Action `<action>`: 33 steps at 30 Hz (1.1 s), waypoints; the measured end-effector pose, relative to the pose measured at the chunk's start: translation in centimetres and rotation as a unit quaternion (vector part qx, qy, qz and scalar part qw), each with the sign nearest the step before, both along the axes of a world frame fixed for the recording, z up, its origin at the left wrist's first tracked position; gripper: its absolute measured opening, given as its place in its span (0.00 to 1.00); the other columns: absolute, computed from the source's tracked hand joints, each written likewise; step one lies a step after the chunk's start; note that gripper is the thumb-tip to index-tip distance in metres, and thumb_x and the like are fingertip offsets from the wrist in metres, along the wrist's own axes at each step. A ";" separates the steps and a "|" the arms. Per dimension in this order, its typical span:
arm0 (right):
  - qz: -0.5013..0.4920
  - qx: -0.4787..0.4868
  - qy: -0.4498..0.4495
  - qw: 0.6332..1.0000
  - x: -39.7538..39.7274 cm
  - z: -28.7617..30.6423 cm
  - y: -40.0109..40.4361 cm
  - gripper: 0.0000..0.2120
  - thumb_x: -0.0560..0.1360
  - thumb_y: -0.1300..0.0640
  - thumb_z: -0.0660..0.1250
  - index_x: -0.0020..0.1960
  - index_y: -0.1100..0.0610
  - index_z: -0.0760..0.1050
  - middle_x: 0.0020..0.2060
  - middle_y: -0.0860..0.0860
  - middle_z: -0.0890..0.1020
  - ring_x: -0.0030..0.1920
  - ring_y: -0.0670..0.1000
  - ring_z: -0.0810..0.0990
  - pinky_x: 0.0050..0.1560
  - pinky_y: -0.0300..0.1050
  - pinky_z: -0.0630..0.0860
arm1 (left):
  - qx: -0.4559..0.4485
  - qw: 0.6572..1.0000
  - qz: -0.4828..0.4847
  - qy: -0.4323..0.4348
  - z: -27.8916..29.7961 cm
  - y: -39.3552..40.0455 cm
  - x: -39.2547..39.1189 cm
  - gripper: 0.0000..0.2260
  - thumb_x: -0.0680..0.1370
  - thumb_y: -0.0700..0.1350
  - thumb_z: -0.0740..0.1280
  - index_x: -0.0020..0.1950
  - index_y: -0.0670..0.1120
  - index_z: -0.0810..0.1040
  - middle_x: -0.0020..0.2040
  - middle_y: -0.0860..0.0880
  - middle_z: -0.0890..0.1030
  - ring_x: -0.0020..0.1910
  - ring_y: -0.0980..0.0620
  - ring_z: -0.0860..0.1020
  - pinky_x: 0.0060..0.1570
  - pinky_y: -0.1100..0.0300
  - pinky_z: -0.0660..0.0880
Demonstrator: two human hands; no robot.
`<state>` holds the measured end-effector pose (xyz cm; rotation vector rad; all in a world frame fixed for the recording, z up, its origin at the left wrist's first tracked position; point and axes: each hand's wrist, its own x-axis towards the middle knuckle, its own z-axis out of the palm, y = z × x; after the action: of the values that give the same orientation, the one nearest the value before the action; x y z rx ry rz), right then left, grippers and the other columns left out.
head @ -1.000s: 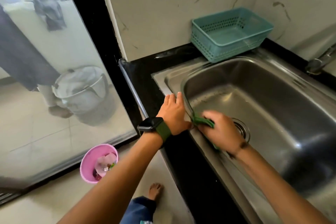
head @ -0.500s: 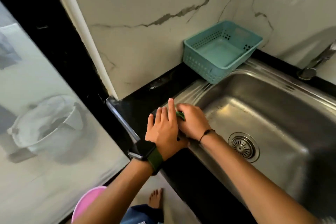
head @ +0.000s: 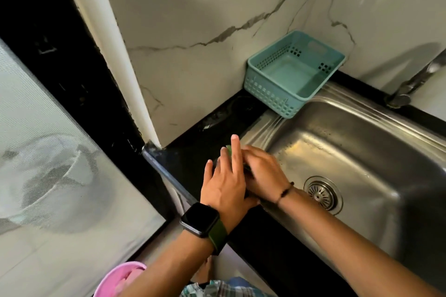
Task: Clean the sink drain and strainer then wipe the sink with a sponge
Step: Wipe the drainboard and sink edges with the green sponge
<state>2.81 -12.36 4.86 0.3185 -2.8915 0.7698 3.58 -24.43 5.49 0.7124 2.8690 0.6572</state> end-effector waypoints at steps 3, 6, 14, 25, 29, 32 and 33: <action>-0.031 0.056 0.056 0.996 -2.7 -0.5 0.5 0.08 0.74 0.59 0.64 0.49 0.61 0.78 0.44 0.57 0.80 0.45 0.58 0.79 0.40 0.49 0.77 | -0.038 0.999 -0.020 -0.004 0.2 0.0 -0.3 0.56 0.68 0.62 0.68 0.67 0.48 0.21 0.76 0.39 0.54 0.75 0.44 0.57 0.74 0.48 0.49; -0.164 0.059 0.042 0.984 -6.2 -0.2 3.2 0.07 0.72 0.64 0.62 0.48 0.60 0.75 0.47 0.59 0.78 0.47 0.62 0.78 0.43 0.51 0.75 | -0.067 0.997 -0.032 -0.022 0.2 -0.1 -0.5 0.54 0.69 0.63 0.67 0.70 0.47 0.24 0.75 0.37 0.54 0.75 0.42 0.56 0.74 0.48 0.49; -0.090 -0.021 0.004 0.996 -2.0 -0.9 0.3 0.06 0.72 0.59 0.64 0.48 0.58 0.75 0.44 0.55 0.81 0.47 0.55 0.78 0.42 0.44 0.71 | -0.051 0.998 -0.012 -0.033 -0.5 -0.1 -0.5 0.55 0.68 0.63 0.68 0.72 0.43 0.28 0.76 0.40 0.54 0.76 0.45 0.54 0.74 0.49 0.49; -0.224 0.071 0.036 0.971 -5.4 -1.9 5.0 0.10 0.74 0.66 0.59 0.55 0.62 0.71 0.52 0.61 0.76 0.52 0.63 0.76 0.45 0.51 0.74 | -0.072 0.996 -0.007 -0.047 0.0 -0.1 -0.5 0.54 0.69 0.64 0.67 0.72 0.44 0.27 0.77 0.41 0.52 0.76 0.45 0.52 0.74 0.49 0.47; -0.240 0.039 0.023 0.970 -4.7 -1.8 3.8 0.10 0.74 0.64 0.60 0.55 0.61 0.71 0.53 0.59 0.76 0.53 0.62 0.76 0.48 0.50 0.73 | -0.075 0.996 -0.002 -0.049 0.0 -0.1 -0.4 0.55 0.69 0.63 0.67 0.71 0.44 0.27 0.77 0.42 0.52 0.76 0.46 0.52 0.74 0.49 0.48; -0.120 0.039 0.000 0.992 -2.0 -1.3 2.6 0.10 0.73 0.64 0.62 0.53 0.58 0.72 0.52 0.56 0.78 0.53 0.58 0.76 0.48 0.48 0.74 | -0.069 0.997 -0.003 -0.045 0.1 0.0 -0.4 0.55 0.69 0.63 0.68 0.72 0.43 0.27 0.77 0.43 0.53 0.76 0.47 0.52 0.74 0.50 0.49; -0.076 0.052 -0.012 0.996 -0.9 -1.1 2.3 0.10 0.71 0.64 0.63 0.52 0.57 0.72 0.51 0.55 0.78 0.53 0.57 0.76 0.48 0.49 0.74 | -0.065 0.997 -0.004 -0.043 0.2 0.1 -0.3 0.55 0.69 0.63 0.68 0.72 0.43 0.28 0.77 0.43 0.53 0.76 0.47 0.52 0.74 0.50 0.49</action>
<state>1.88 -10.04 3.76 0.0982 -2.9420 0.6033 3.24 -24.38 5.70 0.6585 2.7979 0.4821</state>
